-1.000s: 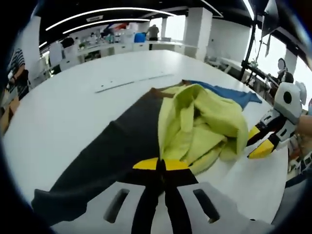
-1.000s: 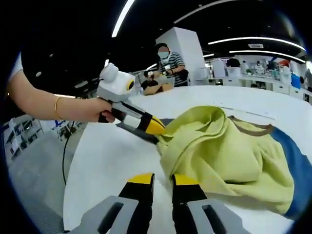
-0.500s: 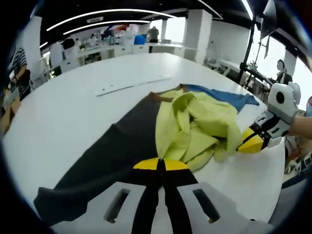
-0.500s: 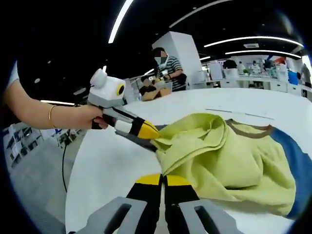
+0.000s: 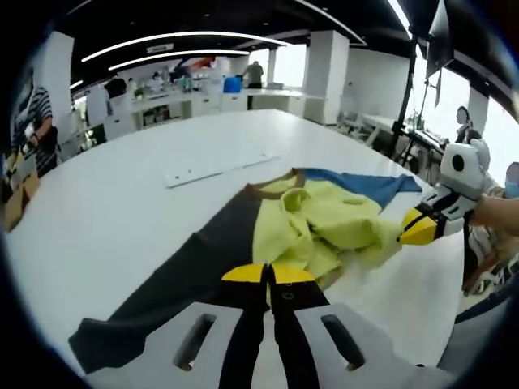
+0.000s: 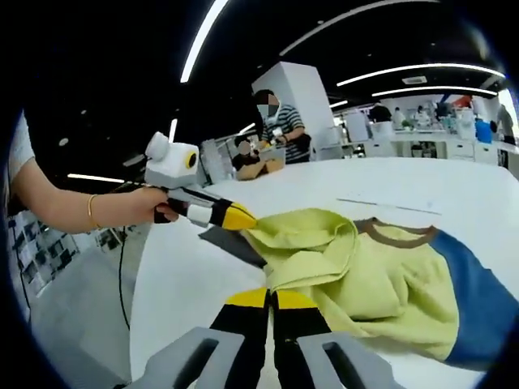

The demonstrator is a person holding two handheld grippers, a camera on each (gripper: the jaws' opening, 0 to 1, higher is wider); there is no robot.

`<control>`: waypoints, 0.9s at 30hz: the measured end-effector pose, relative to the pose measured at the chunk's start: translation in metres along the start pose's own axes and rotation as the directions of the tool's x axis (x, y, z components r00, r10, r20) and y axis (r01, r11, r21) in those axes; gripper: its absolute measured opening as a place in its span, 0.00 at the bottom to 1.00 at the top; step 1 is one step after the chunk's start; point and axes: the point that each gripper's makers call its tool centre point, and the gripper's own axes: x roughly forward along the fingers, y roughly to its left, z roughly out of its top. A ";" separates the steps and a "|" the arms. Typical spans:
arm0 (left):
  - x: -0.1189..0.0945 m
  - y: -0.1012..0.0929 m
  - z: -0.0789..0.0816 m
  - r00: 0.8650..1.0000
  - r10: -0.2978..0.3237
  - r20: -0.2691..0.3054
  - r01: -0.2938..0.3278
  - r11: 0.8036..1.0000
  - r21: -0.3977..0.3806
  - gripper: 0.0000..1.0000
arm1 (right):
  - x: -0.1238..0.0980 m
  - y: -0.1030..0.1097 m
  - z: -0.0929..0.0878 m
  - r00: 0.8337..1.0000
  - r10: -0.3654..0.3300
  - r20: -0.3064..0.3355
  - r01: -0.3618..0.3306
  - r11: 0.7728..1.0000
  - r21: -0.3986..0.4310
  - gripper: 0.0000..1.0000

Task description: Fold the garment on the visible template until the final outline fits inside the template.

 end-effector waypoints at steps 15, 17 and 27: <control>-0.042 -0.028 0.024 0.999 -0.016 0.037 0.013 0.995 0.095 0.00 | -0.065 0.000 0.023 1.000 -0.023 0.013 0.023 1.000 0.009 0.00; -0.048 -0.032 0.026 0.999 -0.024 0.045 0.020 0.995 0.096 0.00 | -0.075 0.000 0.025 1.000 -0.025 0.017 0.025 1.000 0.011 0.00; -0.082 -0.057 0.028 0.995 -0.069 0.077 0.062 0.995 0.079 0.00 | -0.116 0.005 0.018 0.999 -0.042 -0.012 0.041 0.999 -0.015 0.00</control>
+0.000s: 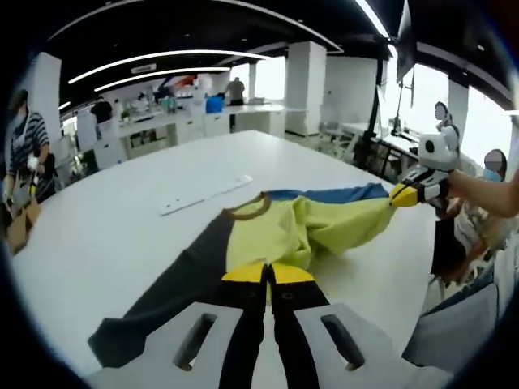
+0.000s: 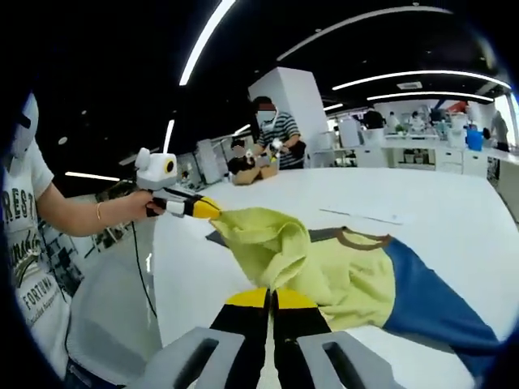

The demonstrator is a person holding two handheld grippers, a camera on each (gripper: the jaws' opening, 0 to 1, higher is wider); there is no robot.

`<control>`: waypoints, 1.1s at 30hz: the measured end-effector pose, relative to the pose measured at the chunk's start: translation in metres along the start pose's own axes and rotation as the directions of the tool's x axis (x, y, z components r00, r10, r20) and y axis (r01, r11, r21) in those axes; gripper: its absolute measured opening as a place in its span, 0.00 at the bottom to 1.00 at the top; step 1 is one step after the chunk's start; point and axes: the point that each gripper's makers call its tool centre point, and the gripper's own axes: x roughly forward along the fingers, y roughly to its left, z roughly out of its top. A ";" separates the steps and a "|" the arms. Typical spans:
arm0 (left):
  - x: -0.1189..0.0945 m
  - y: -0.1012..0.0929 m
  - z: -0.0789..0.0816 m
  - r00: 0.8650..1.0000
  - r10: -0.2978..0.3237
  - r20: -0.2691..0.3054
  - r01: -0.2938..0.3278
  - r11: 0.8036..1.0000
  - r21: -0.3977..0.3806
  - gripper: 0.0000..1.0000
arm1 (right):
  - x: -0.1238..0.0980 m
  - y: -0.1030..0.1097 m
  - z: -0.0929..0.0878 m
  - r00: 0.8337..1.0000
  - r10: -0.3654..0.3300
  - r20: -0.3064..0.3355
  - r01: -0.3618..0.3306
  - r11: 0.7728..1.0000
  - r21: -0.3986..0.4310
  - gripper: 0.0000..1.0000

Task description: Fold the garment on the visible template until the final outline fits inside the template.

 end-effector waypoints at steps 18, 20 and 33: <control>-0.044 -0.038 -0.057 0.995 -0.009 -0.102 0.008 1.000 -0.007 0.00 | -0.041 0.012 -0.034 0.995 -0.038 -0.095 0.035 0.999 -0.027 0.00; -0.047 -0.039 -0.064 0.993 -0.009 -0.114 0.007 1.000 -0.016 0.00 | -0.044 0.013 -0.039 0.992 -0.044 -0.116 0.039 0.998 -0.046 0.00; -0.051 -0.056 -0.123 0.968 -0.038 -0.247 0.028 0.999 -0.045 0.00 | -0.054 0.017 -0.082 0.970 -0.074 -0.232 0.053 0.994 -0.097 0.00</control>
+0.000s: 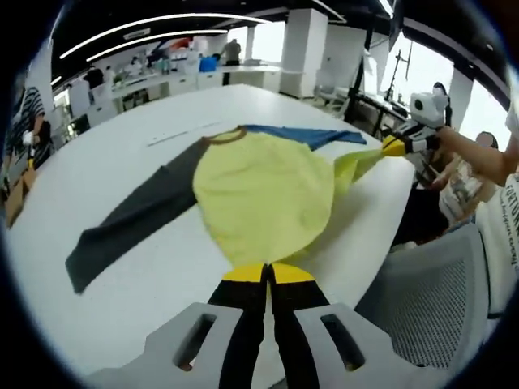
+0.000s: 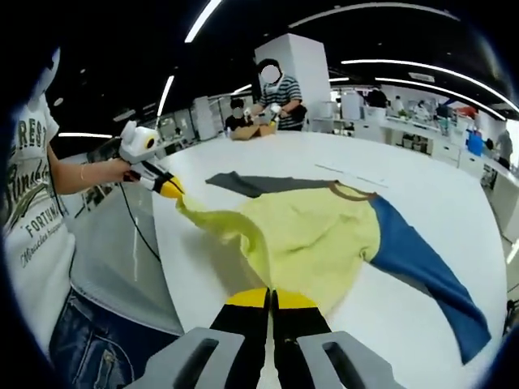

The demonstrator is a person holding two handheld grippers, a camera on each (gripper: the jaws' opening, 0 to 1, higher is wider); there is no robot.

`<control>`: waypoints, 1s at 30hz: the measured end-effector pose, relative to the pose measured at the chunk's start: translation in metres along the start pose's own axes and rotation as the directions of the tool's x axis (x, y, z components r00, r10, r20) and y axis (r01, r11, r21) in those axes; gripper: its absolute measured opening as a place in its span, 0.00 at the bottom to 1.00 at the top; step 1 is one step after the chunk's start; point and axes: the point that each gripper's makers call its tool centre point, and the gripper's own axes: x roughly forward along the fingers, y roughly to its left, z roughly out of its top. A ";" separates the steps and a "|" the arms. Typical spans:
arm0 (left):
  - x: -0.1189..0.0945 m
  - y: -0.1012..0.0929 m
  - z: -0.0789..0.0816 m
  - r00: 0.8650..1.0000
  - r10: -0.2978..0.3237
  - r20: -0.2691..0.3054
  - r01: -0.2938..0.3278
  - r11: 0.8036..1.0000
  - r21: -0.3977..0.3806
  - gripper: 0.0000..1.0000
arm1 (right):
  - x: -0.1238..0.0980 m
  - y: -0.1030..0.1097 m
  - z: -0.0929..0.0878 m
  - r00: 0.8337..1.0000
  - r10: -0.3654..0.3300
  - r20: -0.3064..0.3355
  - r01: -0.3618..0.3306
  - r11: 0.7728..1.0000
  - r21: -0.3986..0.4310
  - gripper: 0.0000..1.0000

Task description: Fold the garment on the visible template until the final outline fits inside the template.

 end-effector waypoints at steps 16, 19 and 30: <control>0.013 -0.014 -0.049 0.990 -0.012 -0.140 0.017 0.999 0.037 0.00 | 0.005 0.006 -0.056 0.985 -0.018 -0.173 0.011 0.999 -0.044 0.00; 0.016 -0.014 -0.057 0.986 -0.007 -0.167 0.016 0.999 0.052 0.00 | 0.006 0.007 -0.065 0.981 -0.021 -0.194 0.010 0.998 -0.058 0.00; 0.021 -0.020 -0.074 0.974 -0.004 -0.227 0.027 0.995 0.098 0.00 | 0.006 0.011 -0.091 0.958 -0.037 -0.283 0.007 0.994 -0.106 0.00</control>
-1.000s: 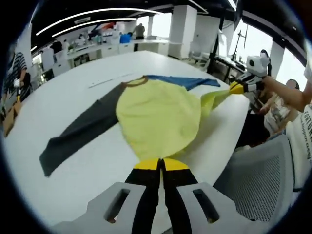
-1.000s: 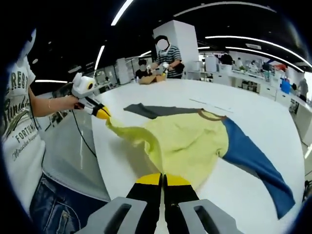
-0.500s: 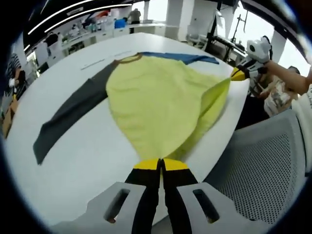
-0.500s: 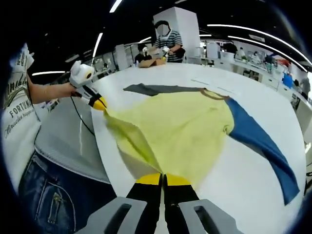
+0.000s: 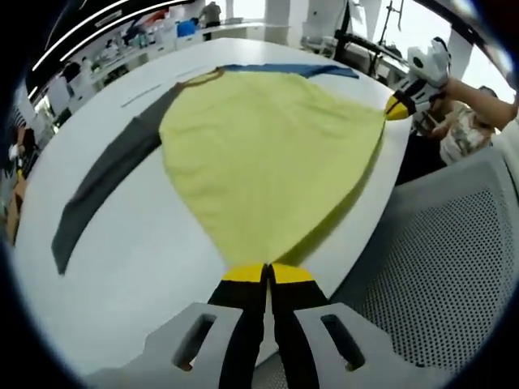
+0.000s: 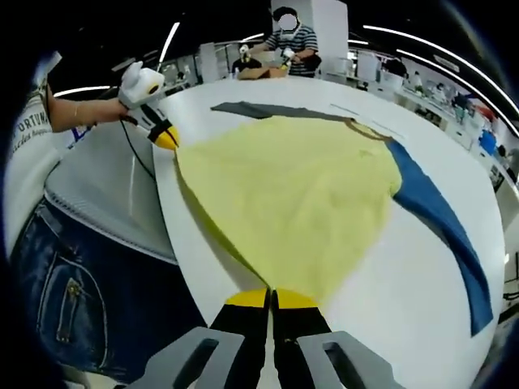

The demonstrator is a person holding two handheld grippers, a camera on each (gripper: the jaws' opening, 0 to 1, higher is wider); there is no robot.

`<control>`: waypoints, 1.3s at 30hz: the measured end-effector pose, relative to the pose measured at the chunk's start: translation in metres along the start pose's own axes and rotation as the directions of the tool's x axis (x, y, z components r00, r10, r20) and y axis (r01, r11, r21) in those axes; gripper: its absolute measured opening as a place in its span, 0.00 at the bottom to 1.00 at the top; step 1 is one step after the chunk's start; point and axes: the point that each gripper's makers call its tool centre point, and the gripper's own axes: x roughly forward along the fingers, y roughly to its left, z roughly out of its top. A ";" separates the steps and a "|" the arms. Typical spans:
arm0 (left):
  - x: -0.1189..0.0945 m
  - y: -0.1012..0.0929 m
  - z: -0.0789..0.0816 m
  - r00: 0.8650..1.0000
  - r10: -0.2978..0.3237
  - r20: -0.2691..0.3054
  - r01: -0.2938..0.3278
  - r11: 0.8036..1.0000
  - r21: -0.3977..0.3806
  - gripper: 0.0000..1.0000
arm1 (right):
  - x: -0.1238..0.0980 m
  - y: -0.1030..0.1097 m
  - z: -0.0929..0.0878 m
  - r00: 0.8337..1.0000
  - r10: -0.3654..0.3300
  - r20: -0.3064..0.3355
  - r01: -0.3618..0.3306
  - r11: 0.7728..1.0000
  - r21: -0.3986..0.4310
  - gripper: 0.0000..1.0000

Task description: Fold the garment on the visible template until the final outline fits inside the template.

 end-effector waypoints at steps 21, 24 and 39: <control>-0.014 -0.003 0.020 0.994 -0.014 0.111 0.026 0.994 -0.107 0.18 | -0.019 -0.009 -0.004 0.998 -0.062 0.022 0.056 0.976 0.212 0.17; -0.010 0.004 0.019 0.992 0.000 0.125 0.022 0.983 -0.181 0.21 | -0.019 -0.022 -0.008 0.993 -0.118 0.008 0.111 0.952 0.286 0.19; 0.005 0.021 -0.007 0.995 0.093 0.046 -0.077 0.957 -0.279 0.20 | -0.003 -0.031 -0.024 0.976 -0.212 -0.047 0.212 0.883 0.418 0.13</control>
